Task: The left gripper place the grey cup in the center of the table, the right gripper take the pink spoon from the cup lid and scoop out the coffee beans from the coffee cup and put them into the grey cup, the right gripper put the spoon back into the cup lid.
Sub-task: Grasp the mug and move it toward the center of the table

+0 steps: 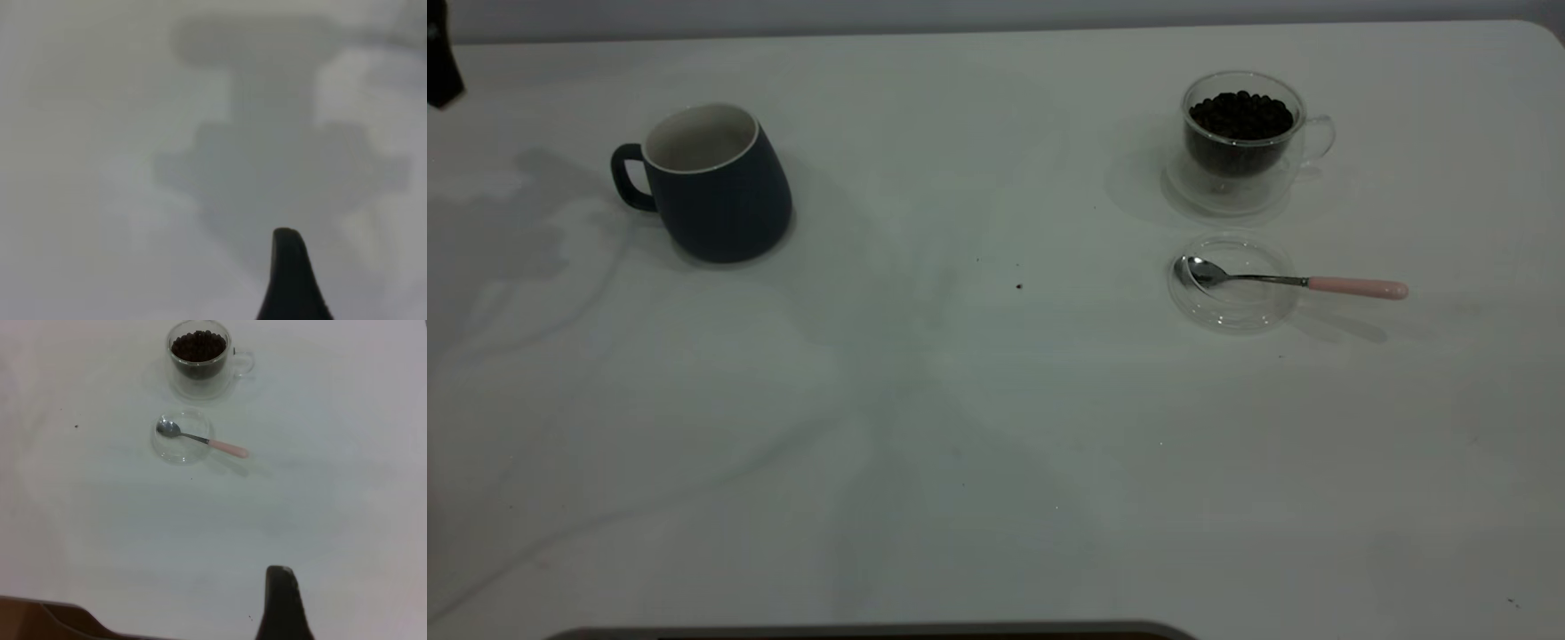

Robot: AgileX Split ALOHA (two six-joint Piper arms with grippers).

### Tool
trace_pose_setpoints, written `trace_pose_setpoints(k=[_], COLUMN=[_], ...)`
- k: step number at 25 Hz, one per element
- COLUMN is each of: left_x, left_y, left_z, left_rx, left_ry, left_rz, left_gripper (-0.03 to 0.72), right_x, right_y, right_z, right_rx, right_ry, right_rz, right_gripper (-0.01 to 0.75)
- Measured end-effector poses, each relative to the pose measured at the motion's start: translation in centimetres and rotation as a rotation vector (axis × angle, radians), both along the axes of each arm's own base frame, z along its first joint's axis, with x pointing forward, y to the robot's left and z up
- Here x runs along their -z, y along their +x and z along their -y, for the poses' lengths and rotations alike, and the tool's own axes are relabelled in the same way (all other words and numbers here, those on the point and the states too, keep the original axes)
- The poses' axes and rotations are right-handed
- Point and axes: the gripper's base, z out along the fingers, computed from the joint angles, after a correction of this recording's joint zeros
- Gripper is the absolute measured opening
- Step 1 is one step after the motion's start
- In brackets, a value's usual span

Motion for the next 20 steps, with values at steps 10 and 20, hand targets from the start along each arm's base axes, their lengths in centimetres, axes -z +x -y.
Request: trace_pose_setpoints(k=[10, 20], left_x=[3.6, 5.6], left_y=[0.8, 0.8], left_z=[4.2, 5.4], left_rx=[0.559, 0.798], left_ry=[0.037, 0.03], left_rz=[-0.03, -0.022], left_gripper=[0.569, 0.569], right_x=[0.0, 0.0], right_y=[0.0, 0.0], right_z=[0.0, 0.0], right_rx=[0.0, 0.0], right_ry=[0.001, 0.0], right_rz=[0.0, 0.0], right_gripper=[0.577, 0.577])
